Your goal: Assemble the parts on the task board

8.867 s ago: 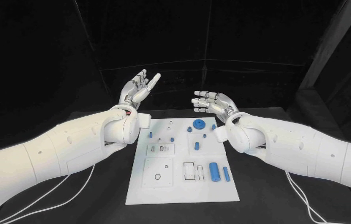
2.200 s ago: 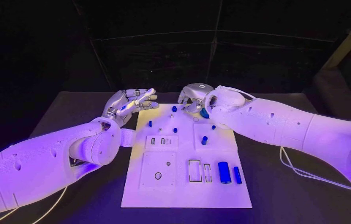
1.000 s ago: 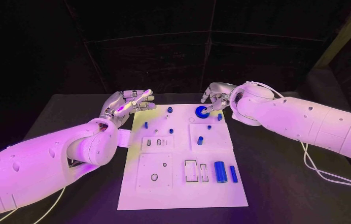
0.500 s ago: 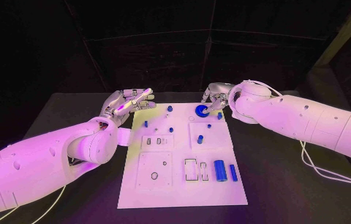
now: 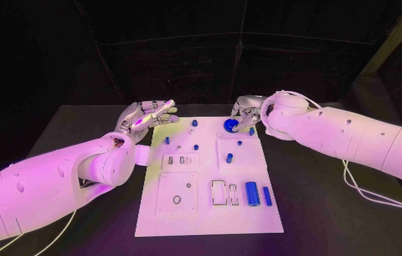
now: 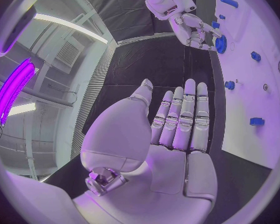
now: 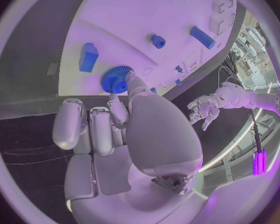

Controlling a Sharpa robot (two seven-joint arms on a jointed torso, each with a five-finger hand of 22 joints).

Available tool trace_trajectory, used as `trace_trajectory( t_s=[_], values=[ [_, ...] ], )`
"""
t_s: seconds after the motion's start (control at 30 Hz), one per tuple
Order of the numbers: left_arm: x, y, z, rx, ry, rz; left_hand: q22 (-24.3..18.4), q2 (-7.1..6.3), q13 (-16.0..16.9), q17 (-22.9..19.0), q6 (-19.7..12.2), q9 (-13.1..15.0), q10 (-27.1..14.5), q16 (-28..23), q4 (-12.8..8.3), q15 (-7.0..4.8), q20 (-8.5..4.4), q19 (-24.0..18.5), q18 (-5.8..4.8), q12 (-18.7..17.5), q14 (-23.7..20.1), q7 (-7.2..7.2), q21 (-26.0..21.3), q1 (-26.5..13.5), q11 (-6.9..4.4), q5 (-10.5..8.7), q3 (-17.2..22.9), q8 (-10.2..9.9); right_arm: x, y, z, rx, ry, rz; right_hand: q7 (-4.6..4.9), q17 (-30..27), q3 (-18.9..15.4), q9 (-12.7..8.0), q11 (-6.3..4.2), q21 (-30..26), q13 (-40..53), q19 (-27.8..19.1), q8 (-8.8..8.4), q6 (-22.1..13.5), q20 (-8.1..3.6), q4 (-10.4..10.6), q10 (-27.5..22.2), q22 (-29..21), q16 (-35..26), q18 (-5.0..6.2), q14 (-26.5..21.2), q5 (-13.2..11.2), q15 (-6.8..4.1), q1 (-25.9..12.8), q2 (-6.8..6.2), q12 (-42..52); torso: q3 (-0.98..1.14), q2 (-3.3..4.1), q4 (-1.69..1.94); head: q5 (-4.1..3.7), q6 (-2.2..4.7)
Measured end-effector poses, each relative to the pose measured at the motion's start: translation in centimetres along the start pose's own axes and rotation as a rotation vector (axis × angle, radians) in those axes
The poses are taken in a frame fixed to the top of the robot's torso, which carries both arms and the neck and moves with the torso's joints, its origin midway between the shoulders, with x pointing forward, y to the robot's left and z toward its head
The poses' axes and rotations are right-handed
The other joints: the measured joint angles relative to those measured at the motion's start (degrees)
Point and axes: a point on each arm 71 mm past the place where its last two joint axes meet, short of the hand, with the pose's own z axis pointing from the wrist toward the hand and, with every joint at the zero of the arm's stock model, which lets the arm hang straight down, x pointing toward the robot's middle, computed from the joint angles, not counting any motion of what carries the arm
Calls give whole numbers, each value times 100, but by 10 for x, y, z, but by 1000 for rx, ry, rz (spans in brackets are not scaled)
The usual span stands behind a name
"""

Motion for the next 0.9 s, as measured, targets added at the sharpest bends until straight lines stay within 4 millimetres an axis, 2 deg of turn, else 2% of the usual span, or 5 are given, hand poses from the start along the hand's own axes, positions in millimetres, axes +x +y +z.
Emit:
trace_trajectory(
  t_s=[0.23, 0.47, 0.73, 0.8, 0.9],
  values=[
    [0, 0, 0, 0, 0, 0, 0, 0, 0, -1, 0, 0, 0, 0, 0, 0, 0, 0, 0, 0, 0, 0, 0, 0, 0, 0, 0, 0, -1, 1, 1, 0, 2, -7, -13, 3, 30, 11, -21, 23, 56, 0, 69, 73, 0, -29, 21, 33, 0, 0, 0, 28, 0, 72, 72, 65, -1, 0, -2, 2, -8],
    [0, 0, 0, -1, 0, 0, 1, 0, 0, -1, 0, 0, 0, 0, 0, 0, 0, 0, 0, 0, 0, 0, 0, 0, 0, 0, 0, 0, -1, 1, 1, 1, -14, -18, -41, 17, 448, 25, -42, 90, 239, 32, 200, 413, -33, -283, 124, 109, 23, 0, 0, -126, 0, 386, 385, 200, -1, 1, -3, 2, -13],
    [0, 0, 0, -1, -1, 0, 1, 0, 0, -1, 0, 1, 0, 0, 0, 0, 0, 0, 0, 0, 0, 0, 0, 0, 0, 0, 0, 0, -2, 8, 0, -23, -83, -24, -74, 32, 875, 6, -103, 207, 489, 147, 235, 584, -98, -473, 290, 332, 47, -4, -11, -96, -52, 510, 374, 418, -1, 2, -2, 8, -15],
    [-1, 0, 0, -1, -1, 0, 1, 0, 0, -1, 0, 1, 0, 0, 0, 0, 0, 0, 0, 0, 0, 0, 0, 0, 0, 0, 0, 0, -2, 11, -2, -36, -106, -23, -73, 53, 931, 1, -114, 240, 535, 167, 235, 584, -103, -512, 319, 399, 56, -91, -11, -40, -52, 509, 375, 447, -1, 1, -1, 24, -15],
    [-1, 1, 0, -2, 0, 0, -8, 0, 0, 5, 0, 1, 0, 0, 0, 0, 0, 40, 0, 0, 0, 0, -23, 0, 0, 0, 0, 0, -4, 18, -5, -63, -143, -20, -73, 62, 973, -3, -134, 240, 571, 176, 235, 584, -111, -555, 340, 439, 56, -91, -11, -25, -53, 467, 371, 448, -1, 1, 1, 44, -15]
  ],
)
